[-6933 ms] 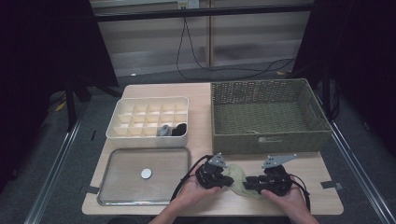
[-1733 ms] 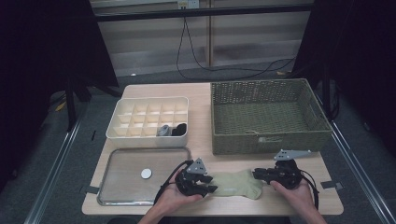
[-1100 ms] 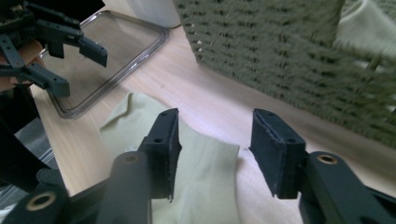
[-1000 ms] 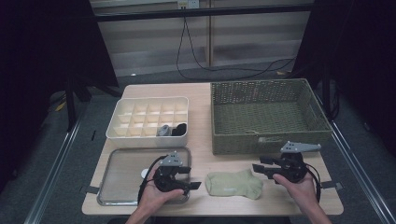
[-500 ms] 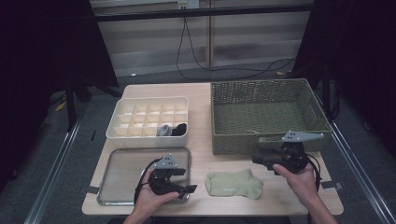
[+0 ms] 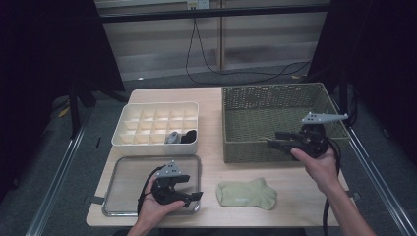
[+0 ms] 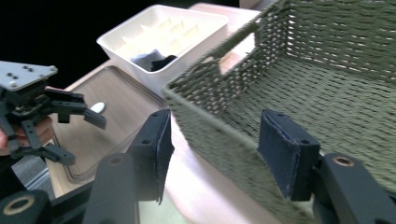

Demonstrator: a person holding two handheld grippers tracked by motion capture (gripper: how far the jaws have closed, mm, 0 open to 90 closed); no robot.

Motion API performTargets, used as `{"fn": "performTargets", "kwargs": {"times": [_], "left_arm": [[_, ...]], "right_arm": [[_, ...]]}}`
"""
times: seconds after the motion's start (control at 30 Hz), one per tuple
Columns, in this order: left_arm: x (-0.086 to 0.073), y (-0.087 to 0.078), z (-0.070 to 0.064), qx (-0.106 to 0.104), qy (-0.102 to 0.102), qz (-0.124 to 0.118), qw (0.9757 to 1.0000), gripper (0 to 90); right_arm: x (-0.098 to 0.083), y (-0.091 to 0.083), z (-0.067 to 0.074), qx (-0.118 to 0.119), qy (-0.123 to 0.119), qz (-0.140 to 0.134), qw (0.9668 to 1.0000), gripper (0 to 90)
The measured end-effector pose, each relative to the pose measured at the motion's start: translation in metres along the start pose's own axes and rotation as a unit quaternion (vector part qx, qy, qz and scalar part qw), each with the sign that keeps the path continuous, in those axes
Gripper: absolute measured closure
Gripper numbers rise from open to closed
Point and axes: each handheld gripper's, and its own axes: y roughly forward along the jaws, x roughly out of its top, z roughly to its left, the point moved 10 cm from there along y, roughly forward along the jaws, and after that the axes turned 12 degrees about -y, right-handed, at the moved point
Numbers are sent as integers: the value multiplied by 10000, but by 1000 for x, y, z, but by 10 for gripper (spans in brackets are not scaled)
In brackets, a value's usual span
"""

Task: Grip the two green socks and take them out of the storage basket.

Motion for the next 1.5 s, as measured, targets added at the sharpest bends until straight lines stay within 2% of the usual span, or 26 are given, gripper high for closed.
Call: {"fn": "performTargets", "kwargs": {"times": [0.2, 0.3, 0.4, 0.47, 0.5, 0.53, 0.63, 0.7, 0.8, 0.87, 0.93, 1.07, 1.13, 1.27, 1.4, 1.5], "left_arm": [[-1, 3, -2, 19, 61, 68, 10000, 193], [-3, 4, -4, 18, 145, 137, 9998, 194], [-3, 4, -5, 15, 137, 127, 9998, 194], [-3, 4, -4, 23, 140, 123, 9998, 194], [-3, 4, -4, 28, 135, 139, 9998, 194], [-3, 4, -4, 31, 141, 140, 9998, 194], [-2, 3, -5, 6, 159, 91, 9998, 194], [-1, 2, -7, -25, 168, 64, 9998, 193], [-1, 3, -7, -17, 179, 78, 9998, 193], [0, 3, -6, -19, 166, 63, 9998, 193], [0, 2, -6, -13, 165, 48, 9999, 193], [0, 2, -4, -3, 123, 42, 9999, 192], [0, 2, -4, 6, 134, 54, 9999, 192], [0, 4, -4, 22, 172, 92, 9998, 191], [0, 4, -4, 19, 186, 106, 9998, 189], [-1, 5, -3, 22, 183, 143, 9997, 188]], "right_arm": [[9, 6, -33, -226, 29, 357, 9991, 438], [10, 19, -50, -351, -9, 576, 9977, 422], [9, 26, -56, -351, 4, 705, 9969, 422], [8, 34, -60, -300, 0, 885, 9956, 422], [7, 40, -63, -233, 1, 1059, 9941, 424], [7, 40, -63, -233, 1, 1059, 9941, 424], [6, 50, -66, -138, -22, 1304, 9914, 427], [5, 59, -72, -126, -55, 1571, 9875, 417], [5, 65, -77, -170, -51, 1652, 9861, 416], [6, 72, -81, -96, -37, 1722, 9850, 417], [3, 79, -83, -29, 13, 1913, 9815, 419], [-10, 90, -82, 193, -5, 2440, 9696, 407], [-14, 94, -84, 188, -47, 2578, 9660, 405], [-13, 102, -90, 135, -38, 2575, 9662, 405], [-17, 115, -91, 181, -200, 2765, 9606, 391], [-18, 124, -92, 203, -320, 2793, 9595, 391]]}}
